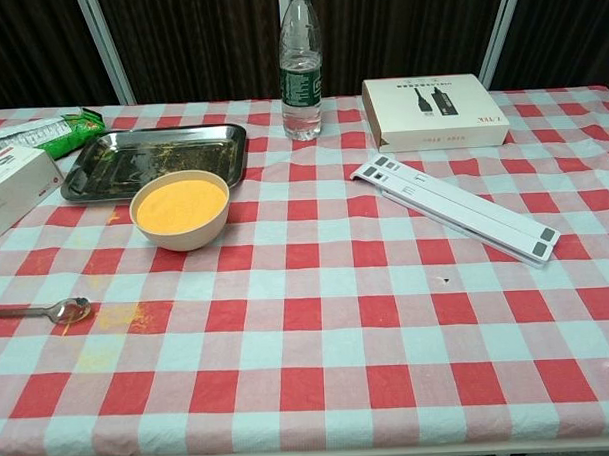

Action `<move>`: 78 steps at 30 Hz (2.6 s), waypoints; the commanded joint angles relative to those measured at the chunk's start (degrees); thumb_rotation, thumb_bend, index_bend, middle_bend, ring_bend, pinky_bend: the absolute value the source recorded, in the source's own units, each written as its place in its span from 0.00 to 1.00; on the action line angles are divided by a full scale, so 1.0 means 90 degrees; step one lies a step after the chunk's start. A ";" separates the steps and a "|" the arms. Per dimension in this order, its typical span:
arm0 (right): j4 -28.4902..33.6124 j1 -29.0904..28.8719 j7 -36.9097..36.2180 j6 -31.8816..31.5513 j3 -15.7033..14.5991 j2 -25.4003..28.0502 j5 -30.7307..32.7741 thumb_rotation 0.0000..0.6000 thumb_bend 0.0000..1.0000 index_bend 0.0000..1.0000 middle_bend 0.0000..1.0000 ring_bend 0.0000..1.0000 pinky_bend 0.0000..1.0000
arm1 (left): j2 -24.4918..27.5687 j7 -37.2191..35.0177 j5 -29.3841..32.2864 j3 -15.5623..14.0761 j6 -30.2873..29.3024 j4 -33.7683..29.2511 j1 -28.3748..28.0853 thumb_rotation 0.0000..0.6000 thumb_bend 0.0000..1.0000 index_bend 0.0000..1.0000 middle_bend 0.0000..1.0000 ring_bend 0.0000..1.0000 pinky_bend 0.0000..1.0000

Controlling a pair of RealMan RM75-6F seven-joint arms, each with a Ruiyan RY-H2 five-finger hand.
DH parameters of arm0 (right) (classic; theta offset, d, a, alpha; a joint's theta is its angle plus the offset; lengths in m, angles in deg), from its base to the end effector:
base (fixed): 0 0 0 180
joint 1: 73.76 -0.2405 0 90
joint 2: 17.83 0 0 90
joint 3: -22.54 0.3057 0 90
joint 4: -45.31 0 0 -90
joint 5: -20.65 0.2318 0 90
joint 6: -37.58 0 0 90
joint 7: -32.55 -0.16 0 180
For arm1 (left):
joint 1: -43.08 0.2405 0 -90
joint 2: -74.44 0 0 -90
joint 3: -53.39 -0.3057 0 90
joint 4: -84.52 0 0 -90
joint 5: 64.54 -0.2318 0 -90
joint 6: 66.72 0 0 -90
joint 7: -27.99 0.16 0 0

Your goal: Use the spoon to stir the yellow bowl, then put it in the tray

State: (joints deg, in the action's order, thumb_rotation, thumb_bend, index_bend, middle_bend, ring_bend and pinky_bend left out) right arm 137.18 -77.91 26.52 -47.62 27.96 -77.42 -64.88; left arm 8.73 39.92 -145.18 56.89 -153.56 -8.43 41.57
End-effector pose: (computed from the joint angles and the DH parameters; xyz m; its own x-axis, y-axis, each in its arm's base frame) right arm -0.3694 -0.2087 0.1997 0.3748 0.0460 0.9260 -0.9270 0.0059 0.3749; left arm -0.3816 0.1822 0.1608 0.5392 0.0123 0.8421 0.8335 0.1352 -0.5357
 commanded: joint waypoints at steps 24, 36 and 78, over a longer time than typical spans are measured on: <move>-0.0086 -0.0195 0.0037 0.0260 0.0123 0.0027 0.0213 1.00 0.13 0.08 0.12 0.00 0.10 | -0.0254 -0.0046 -0.0132 0.0301 0.0946 0.0242 -0.0927 1.00 0.16 0.40 0.44 0.32 0.37; -0.0205 -0.0289 -0.0023 0.0426 0.0143 0.0001 0.0319 1.00 0.13 0.08 0.12 0.00 0.10 | -0.0873 -0.0039 0.0502 0.0219 0.2562 0.0194 -0.1777 1.00 0.21 0.51 0.89 0.88 0.98; -0.0244 -0.0291 -0.0060 0.0472 0.0092 -0.0014 0.0398 1.00 0.13 0.08 0.12 0.00 0.10 | -0.2019 0.0191 0.1919 -0.0153 0.3398 0.0884 -0.2115 1.00 0.37 0.59 1.00 0.99 1.00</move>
State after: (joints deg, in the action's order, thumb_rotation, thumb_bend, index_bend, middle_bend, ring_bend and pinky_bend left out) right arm 134.98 -80.54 25.98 -43.37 28.80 -77.55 -61.30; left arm -9.42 41.64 -127.96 55.53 -123.02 -0.51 22.57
